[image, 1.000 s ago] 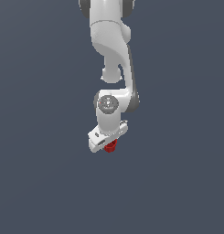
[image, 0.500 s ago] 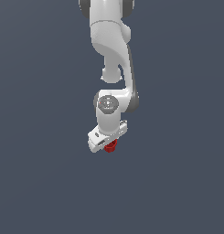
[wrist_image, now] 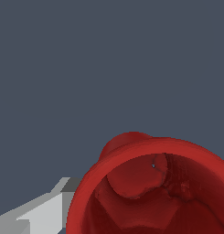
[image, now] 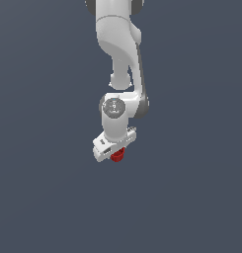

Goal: Pick up the object and move it to a goal position.

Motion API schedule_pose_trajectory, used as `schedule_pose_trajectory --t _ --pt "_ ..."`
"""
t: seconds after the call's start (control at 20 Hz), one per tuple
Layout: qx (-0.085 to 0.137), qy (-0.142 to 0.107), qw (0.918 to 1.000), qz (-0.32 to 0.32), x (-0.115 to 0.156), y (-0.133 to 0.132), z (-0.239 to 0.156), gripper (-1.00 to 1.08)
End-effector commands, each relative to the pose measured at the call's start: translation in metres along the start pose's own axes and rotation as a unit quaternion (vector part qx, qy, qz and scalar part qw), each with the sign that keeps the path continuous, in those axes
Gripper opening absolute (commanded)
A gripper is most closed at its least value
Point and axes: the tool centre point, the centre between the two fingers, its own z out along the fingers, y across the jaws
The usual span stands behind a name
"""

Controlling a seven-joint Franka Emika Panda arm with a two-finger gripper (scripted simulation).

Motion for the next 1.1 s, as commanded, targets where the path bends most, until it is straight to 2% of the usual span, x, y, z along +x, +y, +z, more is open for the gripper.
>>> schedule_pose_trajectory --t 0.0,0.35,1.05 --pt "-0.001 0.001 1.0 0.0 -0.006 0.002 -0.01 -1.0" --pt "-0.001 0.001 1.0 0.0 -0.038 0.006 -0.05 -1.0" --pt "0.0 0.002 1.0 0.0 -0.129 0.021 -0.169 -1.0"
